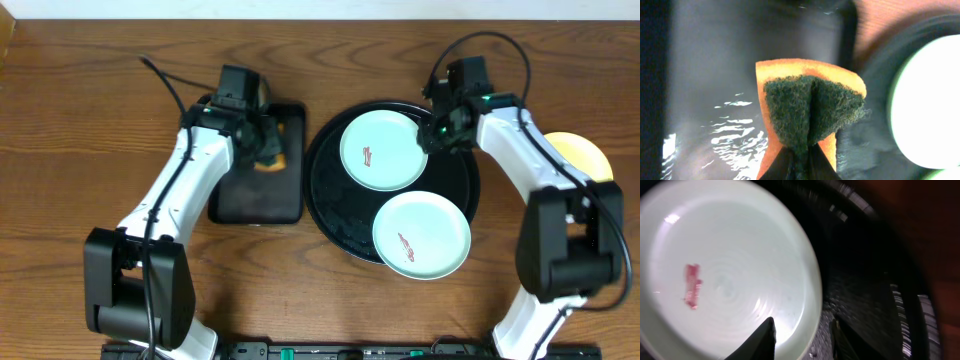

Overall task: Clean dirty plates on tray and stack at the side
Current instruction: 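Scrub the upper green plate with the sponge in the left gripper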

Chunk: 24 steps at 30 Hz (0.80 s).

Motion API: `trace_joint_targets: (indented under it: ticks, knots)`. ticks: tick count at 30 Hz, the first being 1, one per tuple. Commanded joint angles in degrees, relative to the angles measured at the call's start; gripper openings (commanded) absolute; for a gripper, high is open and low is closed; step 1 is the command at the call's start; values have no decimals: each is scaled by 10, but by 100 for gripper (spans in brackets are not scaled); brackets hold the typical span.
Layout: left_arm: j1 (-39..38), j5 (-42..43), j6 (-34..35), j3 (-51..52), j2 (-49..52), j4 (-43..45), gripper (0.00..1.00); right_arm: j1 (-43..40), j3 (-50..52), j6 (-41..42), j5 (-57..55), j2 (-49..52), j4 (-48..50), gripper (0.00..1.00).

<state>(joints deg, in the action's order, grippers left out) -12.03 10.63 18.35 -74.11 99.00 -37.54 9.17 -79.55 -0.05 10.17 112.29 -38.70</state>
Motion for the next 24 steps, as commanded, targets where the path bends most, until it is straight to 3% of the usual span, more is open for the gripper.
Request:
trace_joint_targets:
  ticks: [1, 6, 9, 24]
  knots:
    - [-29, 68, 0, -8, -4, 33, 8, -1, -3, -13, 21, 42, 13, 34]
    - [-74, 67, 30, -8, -3, 84, 7, -1, -3, -13, 21, 75, 29, 22]
    - [-100, 67, 35, -8, 0, 121, 7, -1, -3, -6, 21, 77, 23, 1]
    - [-204, 66, 178, -8, 110, 261, 8, 7, -3, 17, 4, 75, -33, 1]
